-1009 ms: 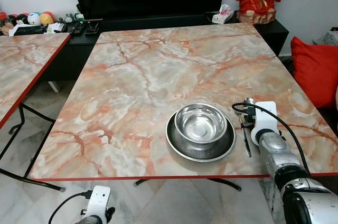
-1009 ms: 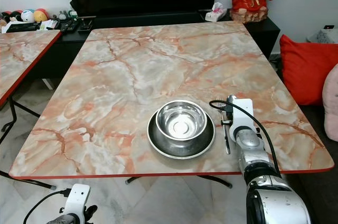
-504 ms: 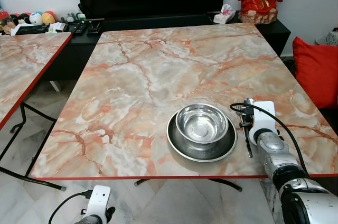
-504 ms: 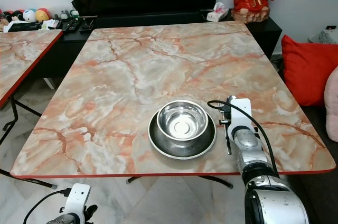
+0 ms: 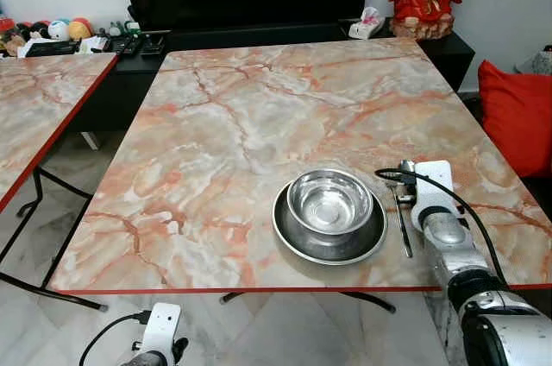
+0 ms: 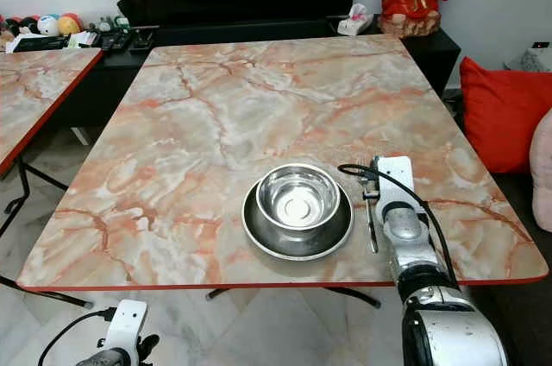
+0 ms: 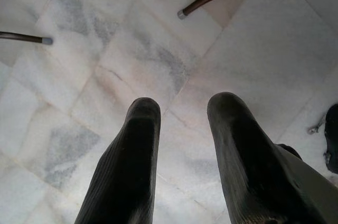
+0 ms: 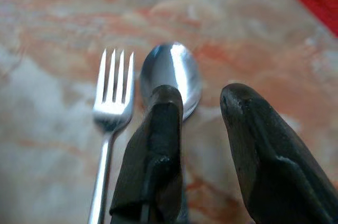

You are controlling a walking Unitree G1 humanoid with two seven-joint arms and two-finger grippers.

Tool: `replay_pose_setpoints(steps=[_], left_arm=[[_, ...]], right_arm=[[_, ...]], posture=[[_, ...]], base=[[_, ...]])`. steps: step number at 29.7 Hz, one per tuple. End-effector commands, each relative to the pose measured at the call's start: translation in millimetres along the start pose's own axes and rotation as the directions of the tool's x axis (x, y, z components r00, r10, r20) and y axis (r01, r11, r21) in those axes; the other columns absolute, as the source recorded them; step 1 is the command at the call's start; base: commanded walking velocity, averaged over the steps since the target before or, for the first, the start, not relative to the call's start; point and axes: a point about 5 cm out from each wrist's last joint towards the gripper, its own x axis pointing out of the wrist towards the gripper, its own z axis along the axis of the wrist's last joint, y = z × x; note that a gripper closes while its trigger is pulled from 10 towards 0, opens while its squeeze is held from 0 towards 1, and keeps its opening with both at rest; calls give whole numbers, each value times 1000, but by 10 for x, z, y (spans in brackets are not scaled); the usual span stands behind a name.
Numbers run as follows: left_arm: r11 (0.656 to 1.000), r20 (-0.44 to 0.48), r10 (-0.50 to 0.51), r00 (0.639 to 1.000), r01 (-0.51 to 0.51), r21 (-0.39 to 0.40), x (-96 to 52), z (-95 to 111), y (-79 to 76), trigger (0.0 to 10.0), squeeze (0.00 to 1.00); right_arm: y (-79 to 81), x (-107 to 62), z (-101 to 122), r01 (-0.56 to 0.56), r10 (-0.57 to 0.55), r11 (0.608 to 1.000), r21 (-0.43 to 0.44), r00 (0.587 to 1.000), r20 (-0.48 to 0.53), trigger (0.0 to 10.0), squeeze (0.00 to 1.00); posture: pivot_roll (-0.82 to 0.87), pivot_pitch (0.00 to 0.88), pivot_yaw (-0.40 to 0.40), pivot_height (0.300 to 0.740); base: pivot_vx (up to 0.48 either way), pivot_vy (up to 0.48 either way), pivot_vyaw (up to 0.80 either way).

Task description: Setting the table

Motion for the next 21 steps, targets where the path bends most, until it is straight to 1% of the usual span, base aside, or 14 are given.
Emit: replay_pose_setpoints(steps=[1,3,5,6,8,9,14,16,18,19,21], left_arm=[[1000,-23,0,1000,0,11,-6,-40,15,10000,0],[1000,-22,-1,1000,1,12,-6,-38,13,10000,0],[1000,-22,-1,1000,2,12,-5,-37,9,10000,0],[1000,-21,-2,1000,2,12,-5,-38,6,10000,0],[1000,-22,-3,1000,3,12,-6,-42,3,10000,0],[1000,-23,-4,1000,4,12,-7,-48,0,10000,0],[1000,-26,-2,1000,3,6,-12,-70,2,10000,0],[1000,-25,1,1000,-1,4,-17,-83,8,10000,0],[1000,-22,0,1000,0,6,-18,-87,8,10000,0],[1000,-22,0,1000,0,6,-18,-87,8,10000,0],[1000,-21,-1,1000,1,7,-19,-88,3,10000,0]], right_arm=[[-39,0,164,39,-46,997,60,992,114,10000,0],[-46,-12,253,55,-72,993,100,982,177,10000,0],[-40,-27,293,65,-87,992,107,974,210,10000,0],[-29,-53,348,79,-110,988,130,960,256,10000,0],[-21,-75,376,88,-128,985,149,951,283,10000,0],[-2,-108,392,91,-142,980,174,942,305,10000,0],[81,-233,389,87,-158,974,208,923,351,10000,0],[157,-321,364,71,-153,972,225,915,374,10000,0],[229,-387,340,55,-140,974,218,908,394,10000,0],[229,-387,340,55,-140,974,218,908,394,10000,0],[242,-440,324,60,-157,968,244,902,402,10000,0]], posture=[[5,4,71,740],[4,4,70,740],[1,2,69,740],[0,2,69,740],[-4,0,68,740],[-3,0,64,740],[-4,0,59,740],[-14,0,59,740],[-20,0,63,740],[-20,0,63,740],[-20,0,60,740]], base=[[0,0,0],[0,0,0],[0,0,0],[0,0,0],[0,0,0],[0,0,0],[0,0,0],[0,0,0],[0,0,0],[0,0,0],[0,0,0]])
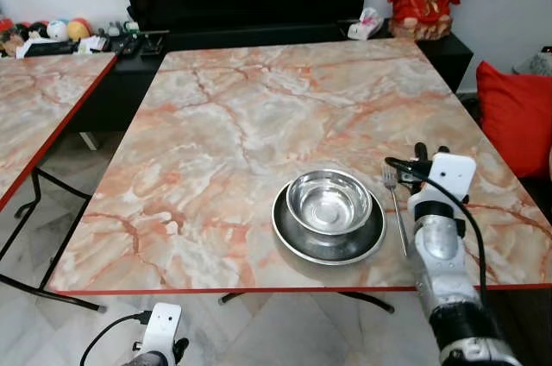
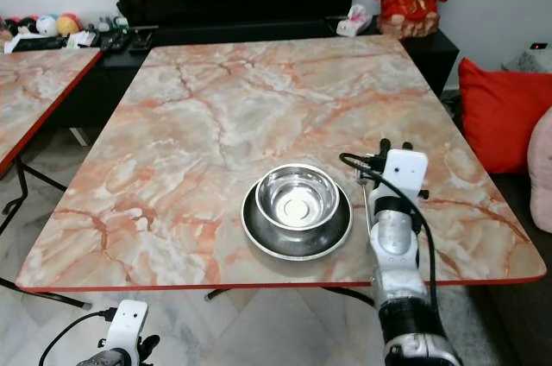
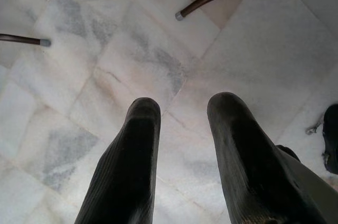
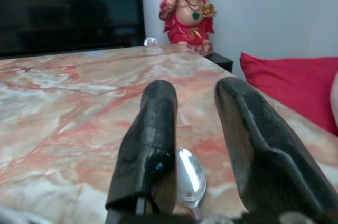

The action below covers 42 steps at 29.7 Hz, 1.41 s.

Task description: Setting the table

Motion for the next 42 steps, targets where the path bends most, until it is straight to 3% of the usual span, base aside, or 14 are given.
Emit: replay_pose_setpoints(steps=[1,5,12,42], left_arm=[[1000,-23,1,1000,0,8,-19,-88,10,10000,0],[1000,-27,1,1000,-1,3,-21,-103,0,10000,0],[1000,-36,0,999,0,-10,-26,-134,-11,10000,0],[1000,-28,-7,1000,7,-5,-17,-107,-44,10000,0]], right_arm=[[23,-11,114,13,-14,1000,27,998,55,10000,0],[74,-26,265,-6,3,1000,28,993,121,10000,0],[101,-39,244,-32,33,999,-18,995,92,10000,0],[226,-112,402,-61,68,997,-55,990,126,10000,0]], posture=[[-19,0,55,740],[-21,0,46,740],[-24,0,38,740],[-29,0,36,740]], base=[[0,0,0],[0,0,0],[0,145,0],[0,480,0]])
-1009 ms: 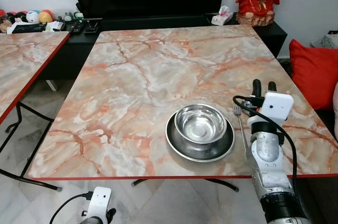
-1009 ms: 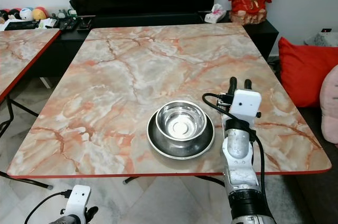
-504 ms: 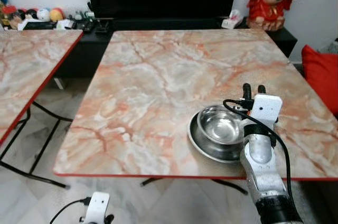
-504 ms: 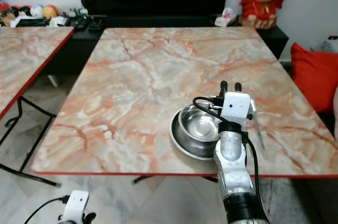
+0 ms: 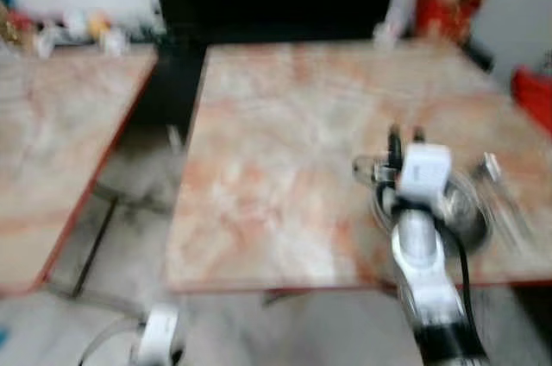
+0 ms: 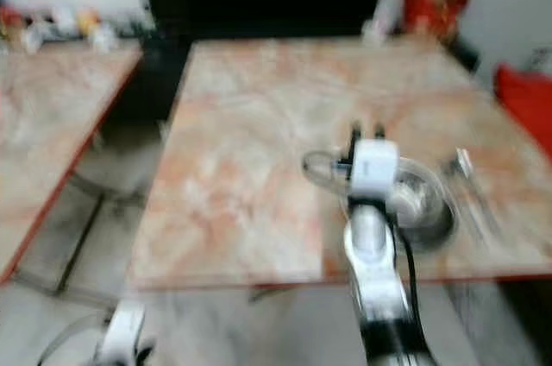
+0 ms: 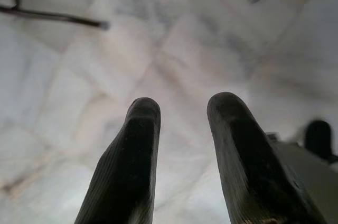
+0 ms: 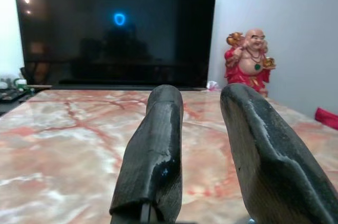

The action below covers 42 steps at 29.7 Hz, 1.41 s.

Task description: Setting the table

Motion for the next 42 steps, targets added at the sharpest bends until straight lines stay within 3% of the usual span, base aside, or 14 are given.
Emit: replay_pose_setpoints(steps=[1,24,36,42], left_arm=[[1000,-9,-17,1000,17,1,5,-16,-68,10000,0],[1000,-6,-13,1000,13,-1,5,-10,-57,10000,0],[1000,-3,-18,1000,18,5,7,-2,-71,10000,0],[1000,0,-18,1000,18,7,9,10,-66,10000,0]], right_arm=[[-81,-38,-30,24,-24,1000,-17,1000,-19,10000,0],[-18,-64,-52,-14,12,999,-53,999,-35,10000,0],[-15,-56,-49,-21,19,998,-52,999,-37,10000,0],[-30,-67,-99,-7,5,999,-35,998,-59,10000,0]], posture=[[-30,0,36,740],[-18,0,38,740],[-16,0,36,740],[-18,0,37,740]], base=[[0,480,0],[0,426,51],[0,0,800],[0,0,86]])
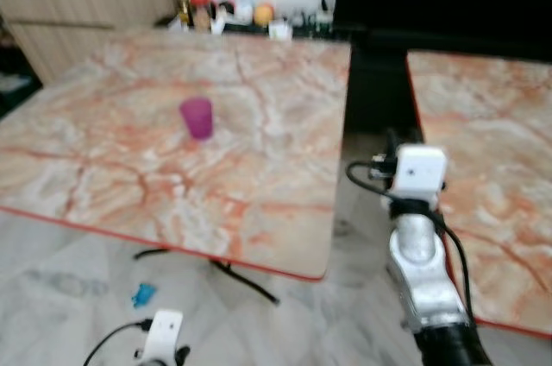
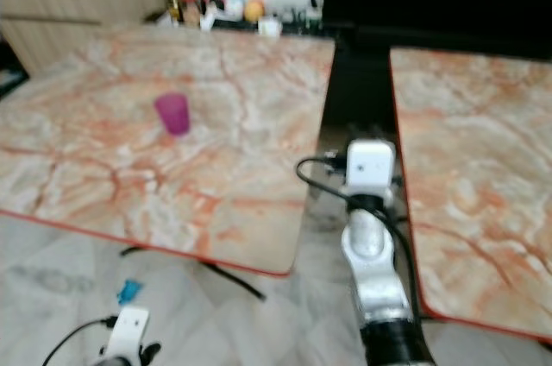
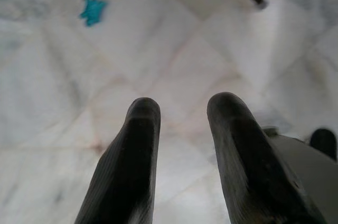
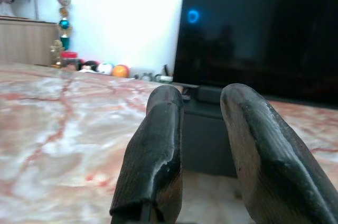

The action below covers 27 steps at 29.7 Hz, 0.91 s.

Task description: Setting the table

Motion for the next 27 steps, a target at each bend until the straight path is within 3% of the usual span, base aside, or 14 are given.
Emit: replay_pose_setpoints(steps=[1,7,11,12,17,21,23,27], left_arm=[[1000,-14,-15,1000,16,3,4,-17,-55,10000,0],[1000,-14,-18,1000,18,5,4,-19,-56,10000,0],[1000,-14,-18,1000,18,6,4,-19,-61,10000,0],[1000,-14,-18,1000,18,6,4,-19,-61,10000,0],[1000,-14,-17,1000,17,7,4,-18,-60,10000,0],[1000,-14,-18,1000,18,8,5,-19,-67,10000,0],[1000,-14,-20,1000,20,8,6,-18,-75,10000,0],[1000,-14,-21,1000,21,8,7,-16,-79,10000,0]], right_arm=[[-105,-25,-92,40,-40,999,-8,998,-40,10000,0],[-168,-130,-390,78,-79,997,-16,979,-186,10000,0],[-231,-284,-759,143,-79,979,143,921,-382,10000,0],[-238,-292,-776,152,-82,977,152,917,-391,10000,0],[-183,-425,-981,25,61,985,172,878,-474,10000,0],[-165,-493,-1075,26,90,977,214,852,-515,10000,0],[-92,-588,-1170,-34,163,971,236,815,-555,10000,0],[-120,-688,-1302,-21,153,976,218,778,-609,10000,0]], posture=[[-18,0,38,740],[-19,0,38,740],[-13,0,39,740],[-13,0,39,740],[-20,0,42,740],[-20,0,41,740],[-18,0,43,740],[-14,0,43,740]], base=[[0,0,0],[0,0,0],[0,0,0],[0,0,0],[0,0,0],[0,0,0],[0,0,0],[0,0,0]])
